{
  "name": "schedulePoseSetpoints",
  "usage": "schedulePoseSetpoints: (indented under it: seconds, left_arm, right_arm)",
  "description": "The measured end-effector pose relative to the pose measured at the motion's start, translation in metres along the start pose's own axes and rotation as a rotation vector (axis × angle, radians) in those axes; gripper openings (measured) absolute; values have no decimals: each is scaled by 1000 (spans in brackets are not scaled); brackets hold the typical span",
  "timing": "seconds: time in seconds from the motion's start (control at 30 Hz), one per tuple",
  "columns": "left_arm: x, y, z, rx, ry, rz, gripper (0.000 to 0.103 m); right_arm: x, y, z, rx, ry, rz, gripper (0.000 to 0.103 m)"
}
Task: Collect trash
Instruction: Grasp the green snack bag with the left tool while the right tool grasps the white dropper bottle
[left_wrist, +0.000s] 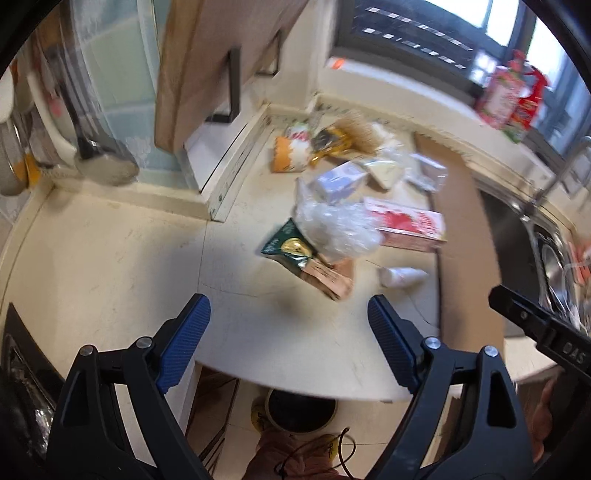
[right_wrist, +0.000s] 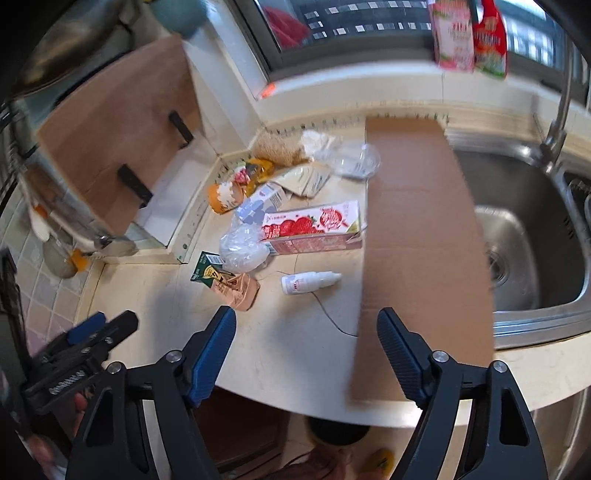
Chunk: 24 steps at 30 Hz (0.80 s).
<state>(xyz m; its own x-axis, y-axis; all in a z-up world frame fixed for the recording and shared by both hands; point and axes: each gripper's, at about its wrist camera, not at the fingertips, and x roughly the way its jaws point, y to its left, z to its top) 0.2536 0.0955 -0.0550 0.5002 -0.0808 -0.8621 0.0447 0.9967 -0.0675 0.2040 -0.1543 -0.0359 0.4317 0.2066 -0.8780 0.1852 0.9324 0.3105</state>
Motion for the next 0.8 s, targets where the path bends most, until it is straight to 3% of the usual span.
schedulePoseSetpoints:
  seconds: [0.27,0.53,0.8]
  left_arm:
    - [82,14,23,-163,99,9,70]
    - [116,16,28,-252,155,-19,65]
    - [134,19,31,-289,179,-2,65]
  right_arm:
    - [99,-10,35,205,142,2,67]
    - [167,-17,39,321,245,-29,57]
    - [200,-8,41,309,269,-91,43]
